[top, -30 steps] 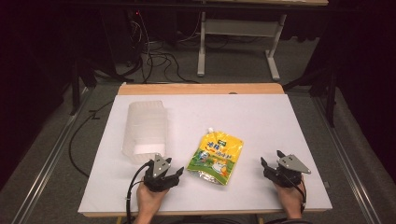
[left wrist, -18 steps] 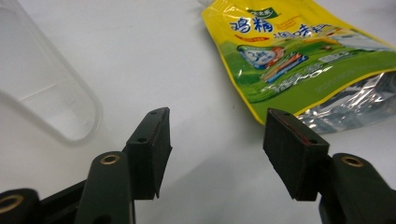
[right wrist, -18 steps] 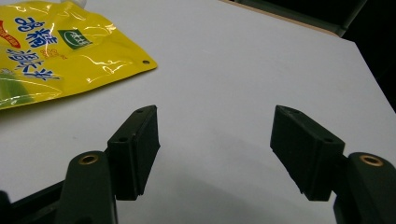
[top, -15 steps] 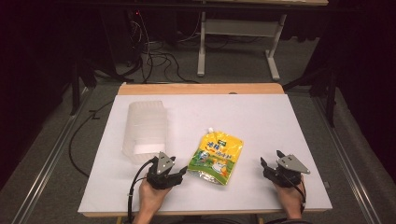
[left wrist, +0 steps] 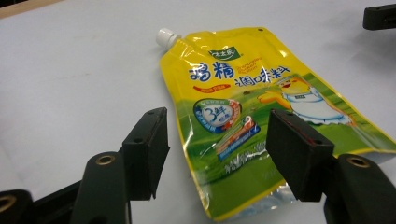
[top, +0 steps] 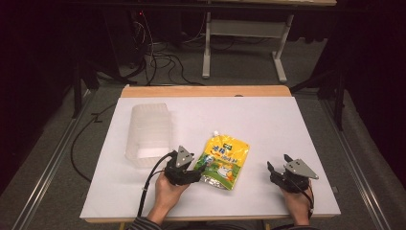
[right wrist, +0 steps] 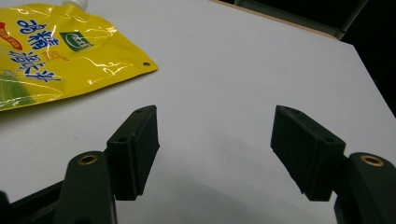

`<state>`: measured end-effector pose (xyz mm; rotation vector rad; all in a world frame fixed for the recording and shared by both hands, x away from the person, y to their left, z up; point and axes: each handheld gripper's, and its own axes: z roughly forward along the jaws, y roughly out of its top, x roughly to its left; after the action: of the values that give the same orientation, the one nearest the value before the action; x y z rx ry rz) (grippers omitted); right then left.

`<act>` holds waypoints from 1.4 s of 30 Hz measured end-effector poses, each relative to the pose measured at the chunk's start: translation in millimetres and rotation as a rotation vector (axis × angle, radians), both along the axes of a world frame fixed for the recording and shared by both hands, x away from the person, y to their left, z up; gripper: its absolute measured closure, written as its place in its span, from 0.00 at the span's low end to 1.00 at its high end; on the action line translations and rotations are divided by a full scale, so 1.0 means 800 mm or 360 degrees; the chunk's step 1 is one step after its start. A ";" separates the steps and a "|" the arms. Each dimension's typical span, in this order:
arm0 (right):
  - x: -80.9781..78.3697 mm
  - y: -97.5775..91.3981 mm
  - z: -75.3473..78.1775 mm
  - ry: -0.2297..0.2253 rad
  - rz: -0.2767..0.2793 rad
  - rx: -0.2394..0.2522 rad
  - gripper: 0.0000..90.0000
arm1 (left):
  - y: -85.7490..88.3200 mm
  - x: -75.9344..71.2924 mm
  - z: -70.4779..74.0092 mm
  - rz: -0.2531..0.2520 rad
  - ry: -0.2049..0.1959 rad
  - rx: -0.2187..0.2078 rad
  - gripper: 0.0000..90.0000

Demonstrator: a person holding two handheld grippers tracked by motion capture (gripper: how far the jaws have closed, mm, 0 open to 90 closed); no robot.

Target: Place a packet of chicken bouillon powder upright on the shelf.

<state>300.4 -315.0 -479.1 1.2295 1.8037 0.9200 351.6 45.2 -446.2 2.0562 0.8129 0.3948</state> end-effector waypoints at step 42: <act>-0.001 -0.001 0.000 -0.0003 0.0000 0.0006 0.35 | -0.075 0.109 -0.032 0.0098 0.0361 0.0144 0.34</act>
<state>299.8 -315.6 -478.9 1.2307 1.8011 0.9248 439.1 -14.8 -472.0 2.1914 1.0119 0.2380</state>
